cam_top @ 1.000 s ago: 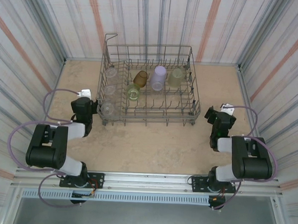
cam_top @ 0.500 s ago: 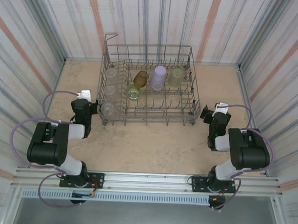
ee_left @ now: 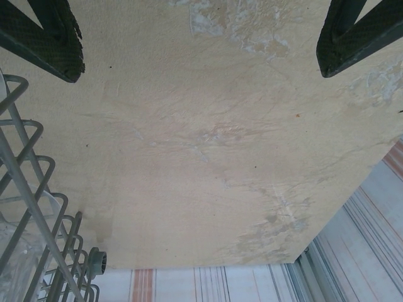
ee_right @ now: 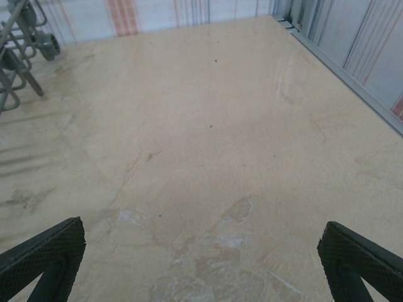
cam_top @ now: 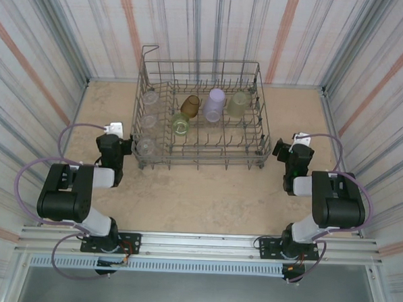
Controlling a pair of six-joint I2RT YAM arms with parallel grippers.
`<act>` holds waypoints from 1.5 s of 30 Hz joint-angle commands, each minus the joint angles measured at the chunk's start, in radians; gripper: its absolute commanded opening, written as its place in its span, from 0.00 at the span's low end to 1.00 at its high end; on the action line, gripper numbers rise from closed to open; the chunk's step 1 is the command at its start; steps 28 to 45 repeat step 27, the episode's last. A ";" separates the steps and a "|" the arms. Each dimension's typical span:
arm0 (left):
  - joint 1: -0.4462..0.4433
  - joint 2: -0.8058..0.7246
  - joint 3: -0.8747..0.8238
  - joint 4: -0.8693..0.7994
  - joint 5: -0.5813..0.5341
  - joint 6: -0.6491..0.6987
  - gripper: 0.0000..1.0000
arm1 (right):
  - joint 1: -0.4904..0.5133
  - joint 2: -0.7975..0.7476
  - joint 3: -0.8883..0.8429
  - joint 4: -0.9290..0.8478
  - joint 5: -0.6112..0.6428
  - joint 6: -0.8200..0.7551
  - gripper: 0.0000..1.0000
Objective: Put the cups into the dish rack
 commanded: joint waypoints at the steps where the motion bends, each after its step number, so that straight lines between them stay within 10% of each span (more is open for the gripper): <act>1: -0.011 -0.005 -0.008 -0.001 0.067 -0.001 0.99 | 0.003 0.001 0.008 -0.015 -0.004 -0.003 0.99; 45: -0.016 -0.002 -0.007 0.000 0.061 0.005 0.99 | 0.000 0.002 0.010 -0.023 -0.010 -0.001 0.99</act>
